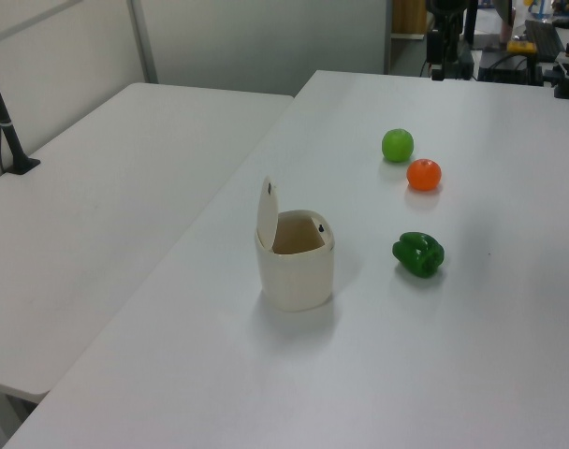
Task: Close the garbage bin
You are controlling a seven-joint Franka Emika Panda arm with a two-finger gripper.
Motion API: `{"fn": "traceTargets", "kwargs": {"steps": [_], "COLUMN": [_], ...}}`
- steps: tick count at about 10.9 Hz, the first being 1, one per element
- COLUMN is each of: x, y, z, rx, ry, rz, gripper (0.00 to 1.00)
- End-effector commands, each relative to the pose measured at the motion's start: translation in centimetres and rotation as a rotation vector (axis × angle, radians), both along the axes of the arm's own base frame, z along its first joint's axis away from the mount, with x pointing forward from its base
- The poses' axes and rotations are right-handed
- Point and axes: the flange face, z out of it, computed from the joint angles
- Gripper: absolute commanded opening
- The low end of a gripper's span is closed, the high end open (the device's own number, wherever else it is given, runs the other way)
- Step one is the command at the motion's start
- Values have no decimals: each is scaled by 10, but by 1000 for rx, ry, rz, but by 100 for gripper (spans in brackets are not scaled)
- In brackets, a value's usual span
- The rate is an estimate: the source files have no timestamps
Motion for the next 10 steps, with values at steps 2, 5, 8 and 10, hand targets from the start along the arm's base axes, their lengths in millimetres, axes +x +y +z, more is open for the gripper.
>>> {"fn": "traceTargets", "kwargs": {"steps": [2,5,8,10], "x": [-11,-9,4,20], "y": [-2,-1,10,30], "z": [3,2,0,2], "rx": [-4,-3,7,16], "ry": [16,14,-21,-124], "rz": [-6,9,25,66], "gripper": [0,0,0,0]}}
